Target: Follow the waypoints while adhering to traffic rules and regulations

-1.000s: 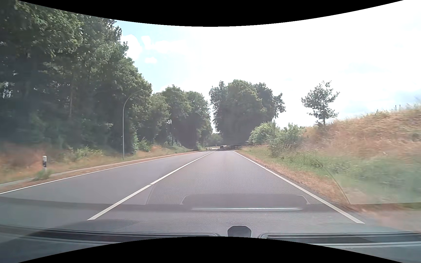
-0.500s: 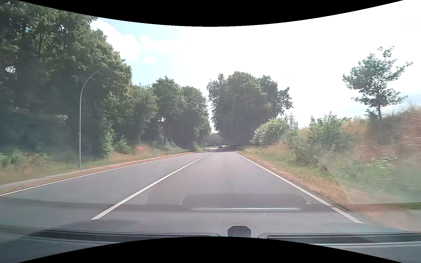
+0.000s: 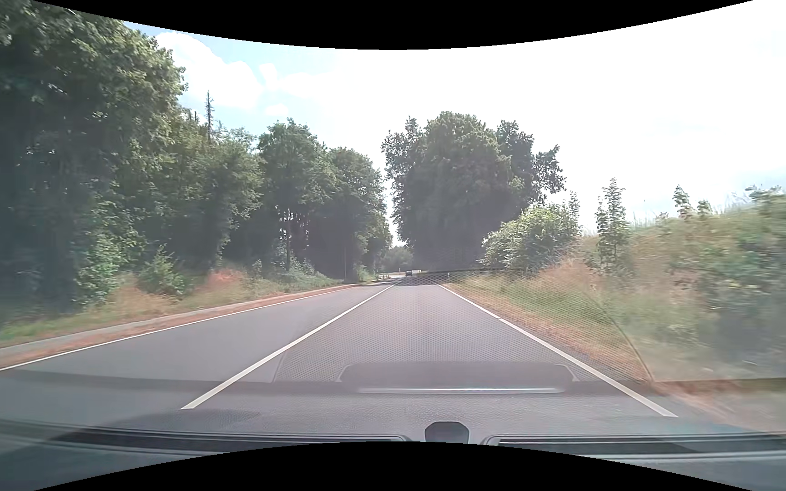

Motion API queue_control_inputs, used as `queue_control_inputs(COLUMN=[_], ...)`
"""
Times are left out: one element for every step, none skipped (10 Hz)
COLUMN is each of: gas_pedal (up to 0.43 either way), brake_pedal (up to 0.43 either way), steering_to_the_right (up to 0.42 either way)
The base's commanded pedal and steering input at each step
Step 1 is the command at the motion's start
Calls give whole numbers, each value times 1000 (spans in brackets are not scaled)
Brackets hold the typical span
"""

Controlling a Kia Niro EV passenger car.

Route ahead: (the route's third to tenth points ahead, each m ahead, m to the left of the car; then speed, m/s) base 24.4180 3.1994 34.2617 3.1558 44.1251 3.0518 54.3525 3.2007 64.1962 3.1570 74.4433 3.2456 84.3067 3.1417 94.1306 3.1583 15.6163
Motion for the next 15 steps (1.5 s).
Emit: queue_control_inputs(gas_pedal=[248, 248, 248, 248, 248, 248, 240, 240, 240, 240, 240, 240, 228, 220, 209], brake_pedal=[0, 0, 0, 0, 0, 0, 0, 0, 0, 0, 0, 0, 0, 0, 0], steering_to_the_right=[-1, -1, 0, -1, 0, 0, -1, -1, 0, 0, 0, 0, 0, 1, 0])
